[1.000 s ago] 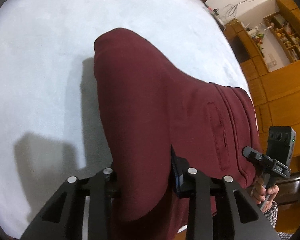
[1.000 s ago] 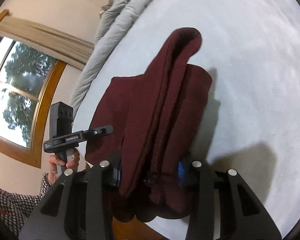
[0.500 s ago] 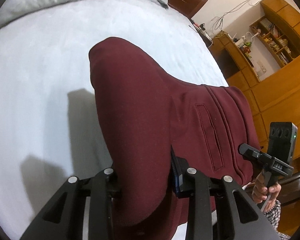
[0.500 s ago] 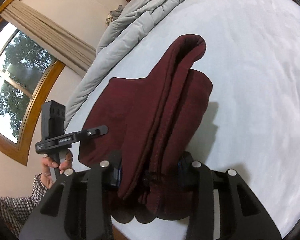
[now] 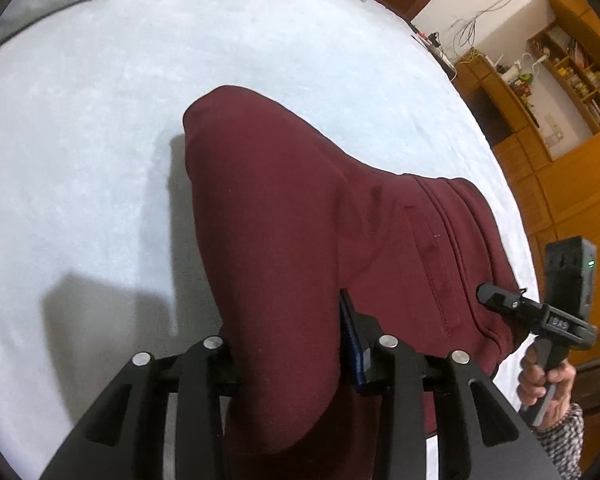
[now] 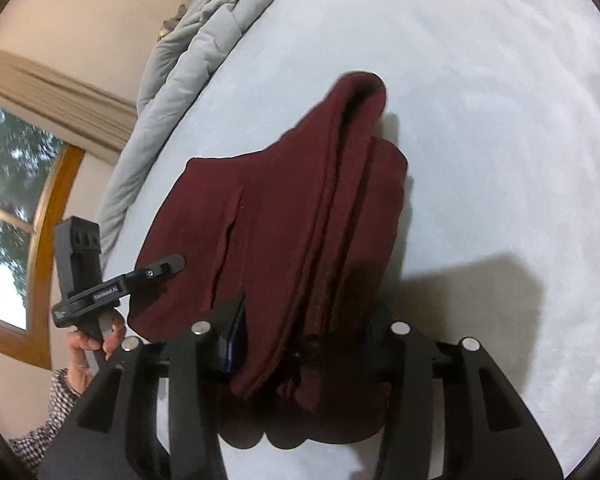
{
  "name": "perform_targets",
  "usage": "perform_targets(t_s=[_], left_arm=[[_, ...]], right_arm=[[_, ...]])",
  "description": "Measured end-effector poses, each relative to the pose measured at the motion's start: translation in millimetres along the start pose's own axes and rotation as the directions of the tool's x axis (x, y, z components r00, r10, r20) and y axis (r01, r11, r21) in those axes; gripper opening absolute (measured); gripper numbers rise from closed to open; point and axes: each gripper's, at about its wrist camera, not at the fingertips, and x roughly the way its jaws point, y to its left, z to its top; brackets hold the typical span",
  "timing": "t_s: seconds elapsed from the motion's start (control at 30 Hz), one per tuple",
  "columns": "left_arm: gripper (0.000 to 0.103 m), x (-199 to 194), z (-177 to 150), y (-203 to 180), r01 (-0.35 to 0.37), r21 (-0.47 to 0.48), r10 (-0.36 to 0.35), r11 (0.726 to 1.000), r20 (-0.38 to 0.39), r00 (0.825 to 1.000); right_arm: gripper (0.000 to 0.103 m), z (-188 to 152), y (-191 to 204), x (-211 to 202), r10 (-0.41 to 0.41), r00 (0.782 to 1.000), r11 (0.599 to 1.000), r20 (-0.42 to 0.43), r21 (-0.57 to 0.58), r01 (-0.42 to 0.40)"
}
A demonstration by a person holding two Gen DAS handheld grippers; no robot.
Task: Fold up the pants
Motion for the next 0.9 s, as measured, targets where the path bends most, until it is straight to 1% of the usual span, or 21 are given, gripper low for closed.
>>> perform_targets(t_s=[0.03,0.07,0.1,0.13,0.17,0.2,0.23,0.27,0.33,0.4,0.43,0.5,0.53,0.57,0.63,0.67,0.7,0.73,0.8,0.87,0.9], left_arm=[[0.041,-1.4,-2.7,4.4,-0.007,0.012,0.007,1.0,0.002,1.0],[0.042,-0.6,-4.7,3.4,-0.021,0.029,0.021,0.999,0.004,1.0],[0.045,0.7,-7.4,-0.9,-0.044,0.051,0.044,0.998,0.009,0.999],[0.05,4.8,-4.2,-6.1,-0.058,0.062,0.058,0.996,0.011,0.998],[0.054,4.9,-6.2,-5.9,-0.073,0.068,0.072,0.995,0.013,0.997],[0.061,4.0,-6.0,-5.7,-0.08,0.067,0.079,0.995,0.015,0.997],[0.065,1.1,-6.7,-5.6,-0.089,0.065,0.088,0.994,0.017,0.996],[0.065,-1.8,-4.2,-3.5,-0.094,0.065,0.093,0.993,0.018,0.995],[0.065,-20.3,-7.5,-3.3,-0.139,0.066,0.136,0.988,0.047,0.99],[0.063,-47.4,-12.6,-10.5,-0.204,0.06,0.196,0.977,0.117,0.974],[0.064,-62.2,-16.7,-13.7,-0.209,0.054,0.199,0.976,0.154,0.968],[0.064,-91.2,-25.7,-26.8,-0.197,0.039,0.185,0.98,0.216,0.959],[0.064,-99.0,-28.7,-35.0,-0.182,0.039,0.169,0.982,0.228,0.959],[0.065,-100.1,-28.3,-44.2,-0.172,0.04,0.159,0.984,0.227,0.961],[0.066,-94.2,-34.6,-54.6,-0.199,0.046,0.186,0.979,0.205,0.961],[0.066,-87.5,-35.2,-59.9,-0.208,0.055,0.193,0.977,0.2,0.961],[0.066,-79.2,-37.6,-62.1,-0.228,0.061,0.213,0.972,0.19,0.958],[0.066,-71.2,-39.6,-60.4,-0.242,0.058,0.229,0.968,0.173,0.958],[0.066,-56.2,-42.8,-54.7,-0.229,0.04,0.222,0.972,0.13,0.966],[0.065,-49.5,-45.3,-52.6,-0.261,0.044,0.254,0.964,0.128,0.959],[0.065,-45.7,-46.5,-52.1,-0.271,0.057,0.262,0.961,0.128,0.956]], right_arm=[[0.05,-1.6,-2.0,1.4,0.0,1.0,1.0,0.005,-0.002,0.0],[0.055,-3.9,-3.9,2.4,-0.004,1.0,1.0,0.011,-0.002,0.004],[0.059,-6.0,-6.0,3.9,-0.007,1.0,1.0,0.012,0.002,0.007],[0.062,-8.3,-7.1,3.7,-0.006,1.0,1.0,0.012,0.007,0.005],[0.068,-9.1,-8.9,4.2,-0.009,1.0,1.0,0.019,0.018,0.009],[0.069,-10.3,-10.5,4.1,-0.012,1.0,1.0,0.022,0.026,0.011],[0.07,-10.3,-10.0,2.7,-0.009,1.0,0.999,0.021,0.034,0.008],[0.072,-12.2,-8.0,-1.2,-0.02,0.999,0.999,0.025,0.044,0.019],[0.073,-17.3,-0.7,-15.8,-0.064,0.997,0.997,0.048,0.035,0.062],[0.074,-26.6,19.5,-43.8,-0.127,0.986,0.991,0.108,-0.028,0.13],[0.074,-28.9,29.7,-52.0,-0.141,0.982,0.987,0.129,-0.058,0.149],[0.074,-36.9,56.6,-68.9,-0.172,0.972,0.972,0.16,-0.134,0.194],[0.074,-39.6,67.7,-72.3,-0.185,0.968,0.964,0.169,-0.162,0.213],[0.074,-41.9,81.6,-71.9,-0.217,0.96,0.949,0.175,-0.191,0.25],[0.072,-45.1,98.7,-64.6,-0.28,0.942,0.919,0.184,-0.233,0.319],[0.072,-47.5,108.8,-56.1,-0.349,0.915,0.881,0.203,-0.261,0.394],[0.072,-47.5,115.4,-47.3,-0.391,0.896,0.853,0.211,-0.282,0.438],[0.072,-48.2,117.8,-39.5,-0.412,0.888,0.838,0.205,-0.297,0.457],[0.072,-50.0,114.0,-22.4,-0.424,0.891,0.842,0.165,-0.291,0.455],[0.073,-56.1,99.1,-13.2,-0.445,0.886,0.842,0.132,-0.276,0.464],[0.074,-57.1,93.1,-9.6,-0.433,0.893,0.854,0.125,-0.261,0.45]])
